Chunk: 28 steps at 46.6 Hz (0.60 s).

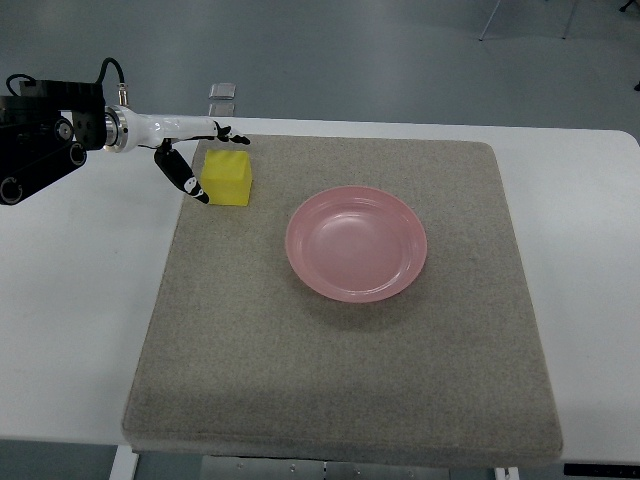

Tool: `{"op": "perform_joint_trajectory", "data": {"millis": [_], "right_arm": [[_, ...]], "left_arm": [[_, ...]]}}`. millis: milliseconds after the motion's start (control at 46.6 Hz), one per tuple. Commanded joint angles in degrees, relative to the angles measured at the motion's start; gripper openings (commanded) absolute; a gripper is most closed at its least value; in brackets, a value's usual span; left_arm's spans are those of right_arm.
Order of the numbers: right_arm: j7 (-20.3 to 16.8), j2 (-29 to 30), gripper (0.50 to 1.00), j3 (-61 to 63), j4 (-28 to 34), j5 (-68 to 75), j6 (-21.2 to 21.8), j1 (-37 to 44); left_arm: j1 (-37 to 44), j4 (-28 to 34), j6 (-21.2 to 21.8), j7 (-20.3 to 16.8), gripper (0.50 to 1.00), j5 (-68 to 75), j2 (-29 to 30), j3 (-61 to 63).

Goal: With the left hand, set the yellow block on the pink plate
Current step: 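Lower the left hand onto the yellow cube and close fingers around it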

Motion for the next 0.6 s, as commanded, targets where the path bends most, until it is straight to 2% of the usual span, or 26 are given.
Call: {"op": "perform_joint_trajectory", "data": {"millis": [0, 107, 193, 279, 450, 493, 536, 579], "right_arm": [[0.0, 0.0, 0.924, 0.0, 0.1, 0.0, 0.0, 0.0], [0.0, 0.0, 0.924, 0.0, 0.1, 0.0, -0.1, 0.0], [0.0, 0.0, 0.924, 0.0, 0.0, 0.0, 0.0, 0.0], [0.0, 0.0, 0.924, 0.0, 0.0, 0.0, 0.0, 0.0], [0.0, 0.0, 0.924, 0.0, 0.0, 0.0, 0.0, 0.0], [0.0, 0.0, 0.924, 0.0, 0.0, 0.0, 0.0, 0.0], [0.0, 0.0, 0.924, 0.0, 0.0, 0.0, -0.1, 0.0], [0.0, 0.0, 0.924, 0.0, 0.0, 0.0, -0.1, 0.0]], "left_arm": [[0.0, 0.1, 0.1, 0.0, 0.973, 0.0, 0.0, 0.0], [0.0, 0.1, 0.1, 0.1, 0.936, 0.1, 0.0, 0.0], [0.1, 0.2, 0.1, 0.2, 0.868, 0.1, 0.0, 0.0], [0.1, 0.2, 0.1, 0.2, 0.853, 0.1, 0.0, 0.0], [0.1, 0.2, 0.3, 0.3, 0.748, 0.1, 0.0, 0.0], [0.1, 0.2, 0.2, 0.3, 0.735, 0.1, 0.0, 0.0], [0.1, 0.2, 0.2, 0.3, 0.684, 0.1, 0.0, 0.0], [0.1, 0.2, 0.3, 0.3, 0.666, 0.1, 0.0, 0.0]]}}
